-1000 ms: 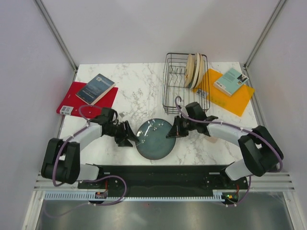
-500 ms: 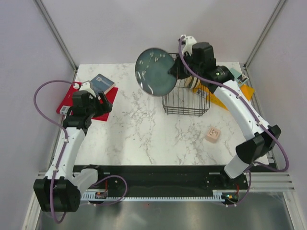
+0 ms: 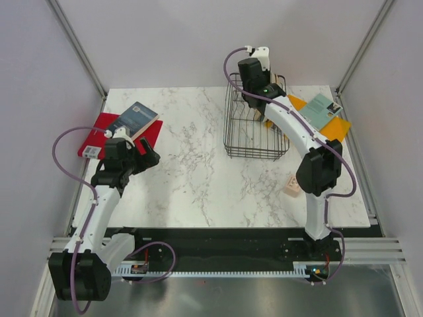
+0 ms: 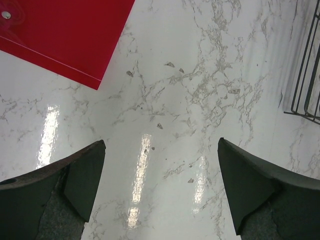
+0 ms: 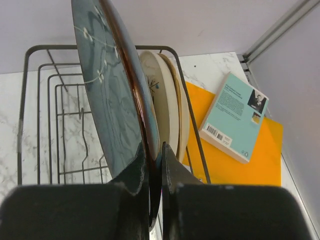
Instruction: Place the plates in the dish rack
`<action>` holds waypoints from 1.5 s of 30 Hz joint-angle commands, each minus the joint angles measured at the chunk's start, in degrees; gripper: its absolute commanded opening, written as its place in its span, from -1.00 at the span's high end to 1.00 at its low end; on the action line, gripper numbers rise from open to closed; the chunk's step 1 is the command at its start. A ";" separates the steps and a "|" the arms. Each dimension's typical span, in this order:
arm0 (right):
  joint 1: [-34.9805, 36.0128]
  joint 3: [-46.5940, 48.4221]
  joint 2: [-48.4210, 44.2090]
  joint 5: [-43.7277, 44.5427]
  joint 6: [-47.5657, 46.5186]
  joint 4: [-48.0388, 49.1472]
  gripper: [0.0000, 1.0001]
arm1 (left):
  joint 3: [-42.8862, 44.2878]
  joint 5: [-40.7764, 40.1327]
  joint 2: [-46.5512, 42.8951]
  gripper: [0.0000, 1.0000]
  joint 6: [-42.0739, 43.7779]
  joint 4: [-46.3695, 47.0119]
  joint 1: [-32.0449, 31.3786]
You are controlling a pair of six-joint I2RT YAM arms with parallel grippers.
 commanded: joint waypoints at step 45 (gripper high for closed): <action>3.56 2.12 15.01 15.45 -15.06 20.32 0.38 | -0.21 4.19 2.13 -1.00 -3.02 3.91 0.27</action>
